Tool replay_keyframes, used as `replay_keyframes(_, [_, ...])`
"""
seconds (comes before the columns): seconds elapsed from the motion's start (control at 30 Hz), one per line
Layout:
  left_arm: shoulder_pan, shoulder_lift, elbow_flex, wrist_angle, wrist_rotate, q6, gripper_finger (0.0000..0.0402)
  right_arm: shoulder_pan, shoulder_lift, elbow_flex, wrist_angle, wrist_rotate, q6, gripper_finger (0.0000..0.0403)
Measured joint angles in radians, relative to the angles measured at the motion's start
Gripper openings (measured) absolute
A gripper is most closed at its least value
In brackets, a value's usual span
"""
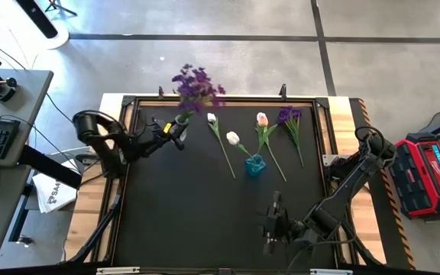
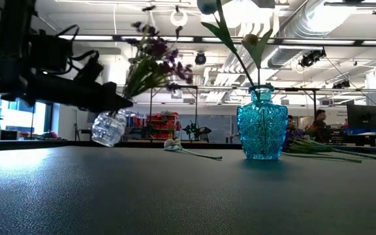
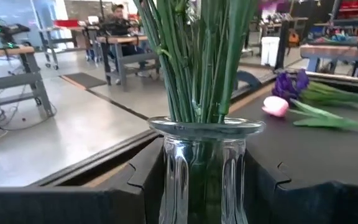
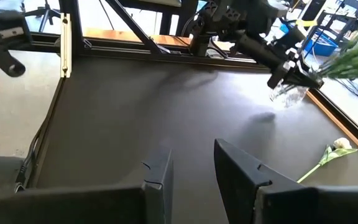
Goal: Sort flowers into vase by color
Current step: Put the transparent vase containing the purple and pink flowers on the table upright
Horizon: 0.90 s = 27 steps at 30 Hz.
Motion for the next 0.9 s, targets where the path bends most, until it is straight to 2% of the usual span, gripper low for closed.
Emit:
replay_keyframes(0.2, [0.000,0.082,0.041,0.004,-0.005,-0.015,0.0133,0.000,0.000,0.000,-0.004,-0.003,0.006,0.0084])
replay_keyframes(0.5, [-0.010,0.088,-0.004,0.005,-0.009,-0.068,0.0135,0.002,0.000,0.000,-0.013,-0.003,0.025,0.0084])
replay_keyframes(0.9, [-0.050,0.089,-0.030,-0.010,-0.013,-0.107,0.0180,0.002,0.000,0.000,-0.013,-0.002,0.026,0.0084])
